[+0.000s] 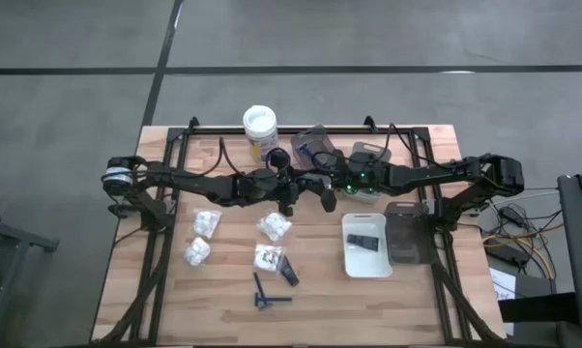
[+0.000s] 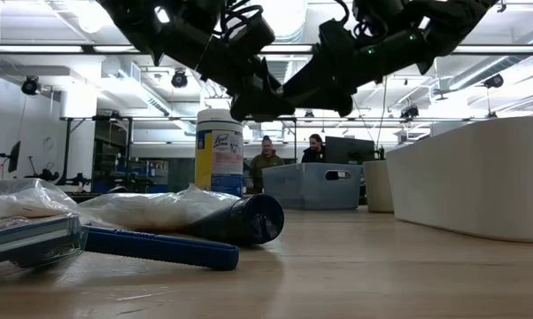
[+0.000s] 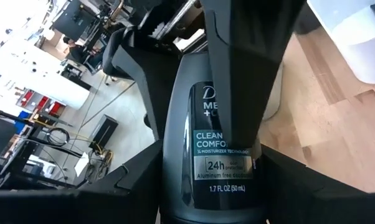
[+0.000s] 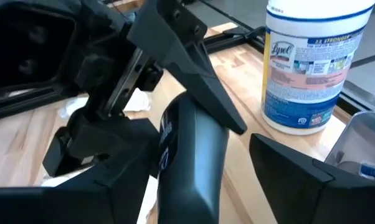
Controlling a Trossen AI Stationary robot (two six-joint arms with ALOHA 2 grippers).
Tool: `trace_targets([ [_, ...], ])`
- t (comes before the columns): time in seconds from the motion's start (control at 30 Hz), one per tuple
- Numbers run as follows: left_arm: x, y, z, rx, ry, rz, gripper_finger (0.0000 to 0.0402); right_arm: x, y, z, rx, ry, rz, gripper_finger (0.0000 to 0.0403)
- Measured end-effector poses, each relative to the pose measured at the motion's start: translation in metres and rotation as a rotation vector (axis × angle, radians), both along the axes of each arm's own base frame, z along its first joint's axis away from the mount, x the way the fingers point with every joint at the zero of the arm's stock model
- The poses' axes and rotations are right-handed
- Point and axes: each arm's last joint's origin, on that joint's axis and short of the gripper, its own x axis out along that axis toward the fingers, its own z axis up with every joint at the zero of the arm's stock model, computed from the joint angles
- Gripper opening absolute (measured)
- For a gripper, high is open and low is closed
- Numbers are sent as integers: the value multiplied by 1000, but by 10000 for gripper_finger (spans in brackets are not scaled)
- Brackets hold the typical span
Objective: Pick & Place Travel size toiletries
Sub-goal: Put the gray deodorant into the gray bin
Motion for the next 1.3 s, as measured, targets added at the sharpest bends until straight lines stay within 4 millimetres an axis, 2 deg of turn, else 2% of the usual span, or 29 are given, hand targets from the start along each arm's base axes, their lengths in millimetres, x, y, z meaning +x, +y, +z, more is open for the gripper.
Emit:
trace_targets([
  [0.37, 1, 0, 2, 21, -12, -8, 221, 0, 0, 0, -13, 1, 6, 162],
  [0.5, 1, 0, 2, 23, -11, -6, 227, 0, 0, 0, -13, 3, 7, 139],
  [0.93, -1, 0, 2, -73, -32, 6, 258, -2, -2, -4, -19, 42, 2, 139],
  [1.3, -14, -1, 16, -74, -8, 10, 267, -12, -11, -5, 0, 116, -37, 142],
])
